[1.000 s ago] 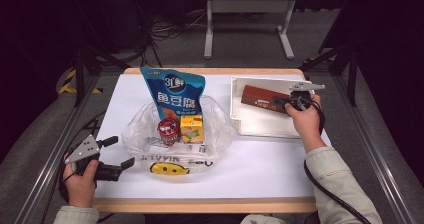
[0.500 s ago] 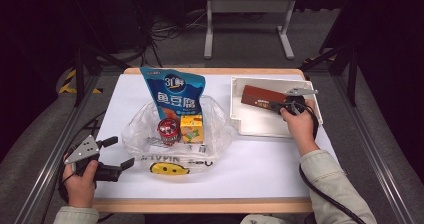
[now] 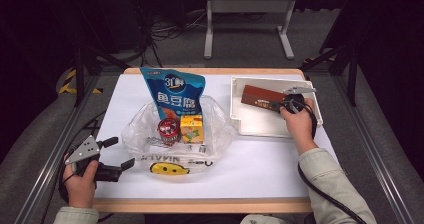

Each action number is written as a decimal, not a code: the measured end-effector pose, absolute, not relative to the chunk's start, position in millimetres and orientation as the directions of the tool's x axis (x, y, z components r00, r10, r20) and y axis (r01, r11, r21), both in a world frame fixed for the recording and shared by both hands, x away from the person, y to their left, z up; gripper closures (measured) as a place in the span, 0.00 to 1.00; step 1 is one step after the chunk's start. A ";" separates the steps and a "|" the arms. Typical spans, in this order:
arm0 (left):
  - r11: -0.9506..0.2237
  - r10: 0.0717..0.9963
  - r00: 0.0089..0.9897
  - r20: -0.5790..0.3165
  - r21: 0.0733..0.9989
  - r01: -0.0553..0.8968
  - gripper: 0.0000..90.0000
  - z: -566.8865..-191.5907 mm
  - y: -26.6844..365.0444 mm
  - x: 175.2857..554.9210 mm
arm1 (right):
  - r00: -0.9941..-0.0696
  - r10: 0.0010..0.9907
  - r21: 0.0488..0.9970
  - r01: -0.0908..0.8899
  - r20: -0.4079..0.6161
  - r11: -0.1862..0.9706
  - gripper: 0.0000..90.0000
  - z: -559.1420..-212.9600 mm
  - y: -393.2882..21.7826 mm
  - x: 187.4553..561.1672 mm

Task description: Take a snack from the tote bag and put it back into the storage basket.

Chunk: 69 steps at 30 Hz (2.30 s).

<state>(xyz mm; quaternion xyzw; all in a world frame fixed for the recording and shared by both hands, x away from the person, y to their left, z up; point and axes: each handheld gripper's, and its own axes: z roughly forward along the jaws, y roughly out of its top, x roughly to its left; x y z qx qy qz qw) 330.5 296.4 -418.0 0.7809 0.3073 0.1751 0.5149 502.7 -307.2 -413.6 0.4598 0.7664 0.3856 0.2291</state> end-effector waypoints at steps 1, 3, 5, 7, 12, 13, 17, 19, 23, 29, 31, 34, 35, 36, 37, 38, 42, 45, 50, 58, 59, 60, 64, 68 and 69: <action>-0.280 0.661 0.749 -0.043 0.912 0.300 0.03 -417.9 296.6 330.4 | -0.469 0.883 0.799 0.531 0.001 0.281 1.00 -413.4 -307.3 503.1; -0.279 0.663 0.747 -0.045 0.911 0.303 0.03 -417.9 296.8 329.9 | -0.454 0.891 0.795 0.539 -0.005 0.279 1.00 -412.7 -307.9 504.8; -0.279 0.663 0.748 -0.045 0.912 0.302 0.03 -417.8 296.8 329.8 | -0.445 0.896 0.791 0.544 -0.010 0.279 1.00 -412.6 -308.7 506.1; -0.279 0.663 0.748 -0.043 0.913 0.299 0.03 -417.8 297.0 329.7 | -0.438 0.899 0.789 0.549 -0.009 0.275 1.00 -412.7 -309.1 506.9; -0.278 0.664 0.746 -0.043 0.912 0.300 0.03 -417.8 297.4 329.2 | -0.403 0.915 0.779 0.568 -0.020 0.267 1.00 -413.3 -312.8 511.5; -0.278 0.664 0.746 -0.043 0.912 0.300 0.03 -417.7 297.5 329.2 | -0.398 0.917 0.778 0.570 -0.019 0.264 1.00 -413.6 -313.4 512.4; -0.278 0.665 0.746 -0.043 0.912 0.301 0.03 -417.5 297.9 328.8 | -0.378 0.926 0.773 0.582 -0.016 0.251 1.00 -414.5 -316.3 515.9; -0.278 0.665 0.746 -0.043 0.912 0.300 0.03 -417.5 298.0 328.7 | -0.364 0.931 0.769 0.591 -0.018 0.245 1.00 -415.0 -317.8 517.5; -0.277 0.666 0.745 -0.045 0.912 0.303 0.03 -417.4 298.0 328.2 | -0.345 0.938 0.764 0.601 -0.014 0.233 1.00 -416.2 -320.3 519.6; -0.274 0.667 0.744 -0.045 0.914 0.301 0.03 -417.3 298.3 328.0 | -0.327 0.945 0.762 0.609 -0.014 0.222 1.00 -417.9 -324.3 521.9; -0.275 0.667 0.744 -0.044 0.913 0.301 0.03 -417.2 298.3 327.9 | -0.323 0.946 0.764 0.608 -0.008 0.214 1.00 -418.1 -325.0 522.4; -0.274 0.667 0.743 -0.044 0.914 0.301 0.03 -417.3 298.4 327.9 | -0.324 0.946 0.760 0.613 -0.010 0.218 1.00 -417.7 -324.5 522.2; -0.273 0.668 0.743 -0.045 0.914 0.301 0.03 -417.3 298.6 327.9 | -0.325 0.946 0.760 0.613 -0.009 0.218 1.00 -417.6 -324.5 522.0; -0.273 0.668 0.743 -0.045 0.914 0.301 0.03 -417.3 298.6 327.9 | -0.326 0.945 0.760 0.613 -0.007 0.217 1.00 -417.4 -324.4 521.7; -0.273 0.668 0.743 -0.045 0.914 0.301 0.03 -417.3 298.5 328.0 | -0.327 0.945 0.762 0.611 -0.005 0.216 1.00 -417.0 -324.3 521.3; -0.274 0.667 0.744 -0.045 0.913 0.301 0.03 -417.4 298.4 328.0 | -0.330 0.944 0.763 0.610 -0.003 0.216 1.00 -416.5 -324.2 520.7; -0.274 0.666 0.745 -0.044 0.914 0.299 0.03 -417.5 298.5 328.7 | -0.346 0.938 0.768 0.603 0.007 0.217 0.99 -413.6 -321.8 517.3; -0.276 0.664 0.747 -0.045 0.913 0.300 0.03 -417.2 298.0 329.7 | -0.368 0.930 0.781 0.586 0.019 0.216 0.98 -408.7 -320.4 513.3; -0.274 0.660 0.750 -0.046 0.915 0.297 0.03 -416.3 296.9 331.7 | -0.468 0.883 0.833 0.496 0.022 0.243 0.88 -393.3 -316.1 505.2; -0.277 0.650 0.758 -0.048 0.914 0.295 0.03 -414.5 295.8 333.4 | -0.562 0.827 0.883 0.397 0.020 0.249 0.66 -366.6 -307.9 492.2; -0.277 0.649 0.759 -0.047 0.915 0.294 0.03 -414.3 295.7 333.8 | -0.574 0.819 0.887 0.391 0.026 0.245 0.62 -364.4 -307.1 490.9; -0.277 0.648 0.760 -0.049 0.914 0.296 0.03 -414.0 295.7 334.4 | -0.588 0.808 0.893 0.380 0.033 0.240 0.59 -361.7 -305.9 489.1; -0.272 0.647 0.761 -0.055 0.915 0.298 0.03 -413.4 294.4 336.8 | -0.638 0.769 0.905 0.348 0.038 0.244 0.45 -350.6 -298.6 482.5; -0.277 0.639 0.767 -0.052 0.915 0.293 0.03 -412.3 292.7 339.7 | -0.682 0.731 0.912 0.322 0.036 0.256 0.34 -340.9 -289.0 477.1; -0.278 0.638 0.768 -0.051 0.915 0.292 0.03 -412.1 292.5 340.1 | -0.693 0.720 0.912 0.312 0.027 0.266 0.30 -337.7 -285.5 474.9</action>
